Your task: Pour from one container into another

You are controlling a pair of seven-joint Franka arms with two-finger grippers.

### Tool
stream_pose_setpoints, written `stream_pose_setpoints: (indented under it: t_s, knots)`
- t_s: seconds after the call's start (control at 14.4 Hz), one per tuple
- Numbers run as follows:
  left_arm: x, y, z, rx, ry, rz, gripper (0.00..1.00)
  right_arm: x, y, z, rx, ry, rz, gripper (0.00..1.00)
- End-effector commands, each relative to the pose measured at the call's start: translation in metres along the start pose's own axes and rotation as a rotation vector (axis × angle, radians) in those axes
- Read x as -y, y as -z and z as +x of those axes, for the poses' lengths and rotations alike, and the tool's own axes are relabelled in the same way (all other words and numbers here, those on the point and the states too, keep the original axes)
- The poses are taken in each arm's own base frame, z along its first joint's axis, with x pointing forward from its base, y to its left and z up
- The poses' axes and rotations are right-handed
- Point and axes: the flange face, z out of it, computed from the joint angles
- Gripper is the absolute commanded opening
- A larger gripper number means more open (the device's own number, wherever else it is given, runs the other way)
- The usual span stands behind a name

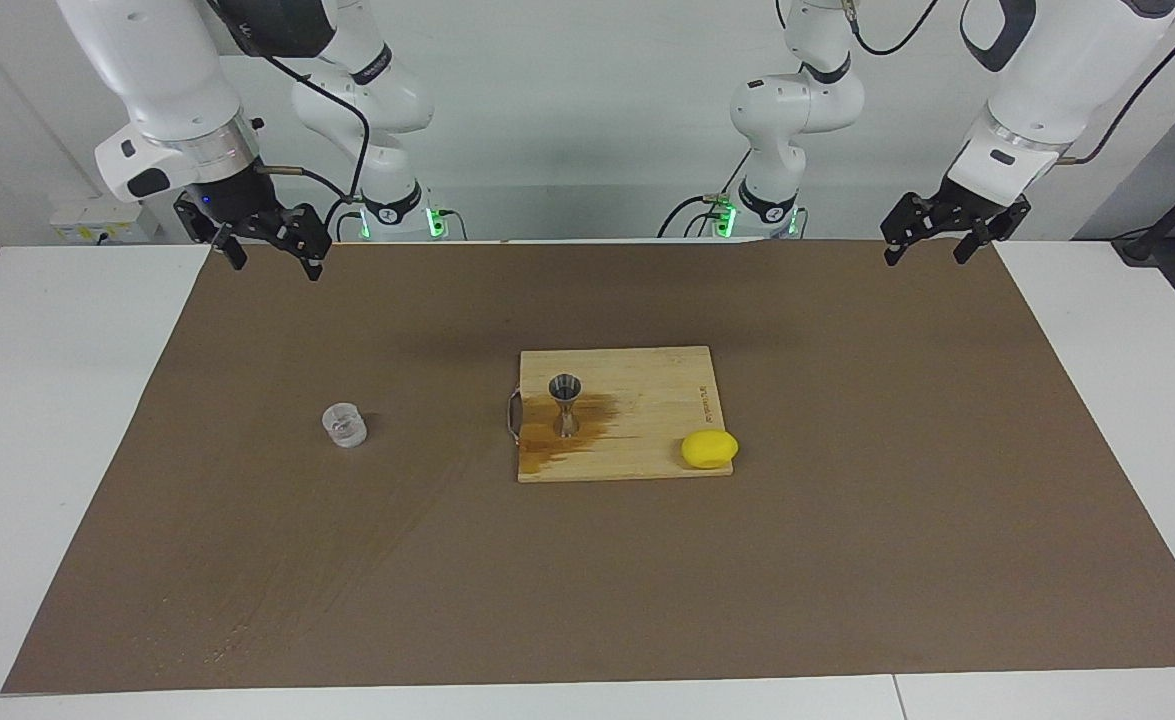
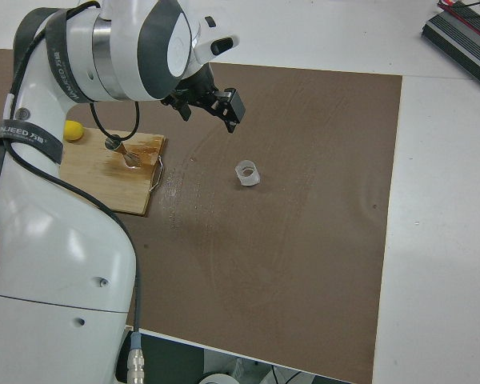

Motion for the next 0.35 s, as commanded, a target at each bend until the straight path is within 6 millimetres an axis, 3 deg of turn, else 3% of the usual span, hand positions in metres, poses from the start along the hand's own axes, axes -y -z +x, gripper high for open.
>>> stream_pose_setpoints:
  t_s: [0.0,0.28]
  knots:
    - [0.0021,0.0008,-0.0023,0.007,0.001,0.004,1.0,-0.0008,0.0029,-0.0039,-0.015,0.018,0.019,1.0]
    - [0.0021,0.0008,-0.0023,0.007,0.001,0.004,1.0,-0.0009,0.0015,-0.0045,-0.012,0.014,0.018,1.0]
